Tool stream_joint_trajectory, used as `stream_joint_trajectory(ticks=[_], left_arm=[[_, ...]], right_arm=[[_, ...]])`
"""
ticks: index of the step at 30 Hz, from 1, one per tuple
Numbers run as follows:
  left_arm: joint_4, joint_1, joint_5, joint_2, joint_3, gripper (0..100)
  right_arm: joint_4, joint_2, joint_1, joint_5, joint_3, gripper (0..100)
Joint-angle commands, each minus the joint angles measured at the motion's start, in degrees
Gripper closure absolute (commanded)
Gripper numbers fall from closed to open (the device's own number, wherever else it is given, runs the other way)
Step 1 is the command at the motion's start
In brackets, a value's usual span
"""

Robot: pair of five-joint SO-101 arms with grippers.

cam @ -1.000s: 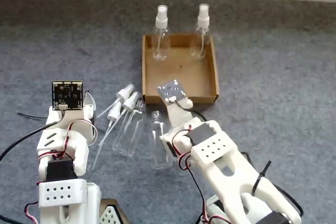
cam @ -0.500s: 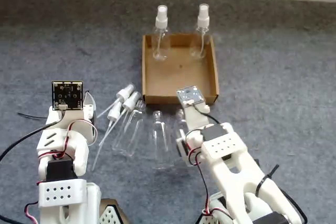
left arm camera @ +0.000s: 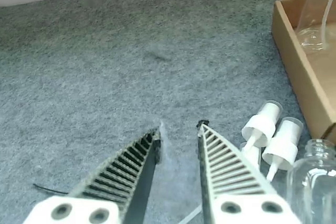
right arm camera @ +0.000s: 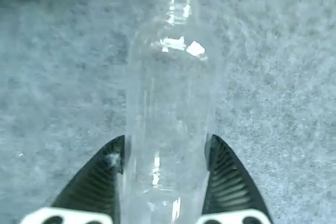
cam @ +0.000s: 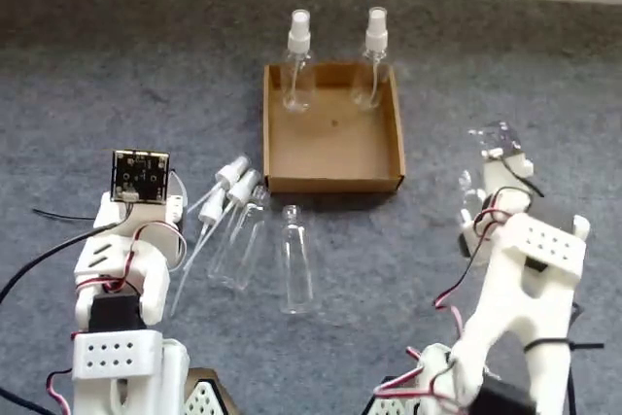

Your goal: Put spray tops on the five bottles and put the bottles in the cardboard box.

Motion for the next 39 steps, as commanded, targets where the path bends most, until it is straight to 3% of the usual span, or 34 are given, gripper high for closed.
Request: stream_joint_trajectory(ticks=[1, 8, 11, 17, 27, 39], left_arm=[[4.31, 1.01, -0.79, 7.60, -9.27, 88], [19.60, 1.27, -9.76, 34.95, -34.59, 88], [27.52, 2.68, -12.84, 47.96, -48.13, 88], [40.09, 7.87, -16.44, 72.92, -73.45, 80], [41.76, 9.27, -16.53, 101.05, -97.10, 82], [41.76, 11.82, -16.26, 115.30, -104.84, 82]], right_arm=[[-5.85, 7.96, 3.30, 1.14, -3.82, 99.5], [-13.49, 15.16, 3.12, 1.76, -3.74, 99.5], [-15.25, 15.43, 3.03, 6.68, -3.65, 99.5], [-14.99, 15.52, 1.98, 10.46, -3.47, 95.3], [-14.99, 15.52, 2.07, 10.46, -3.38, 89.3], [-14.99, 15.52, 2.07, 10.46, -3.38, 89.3]])
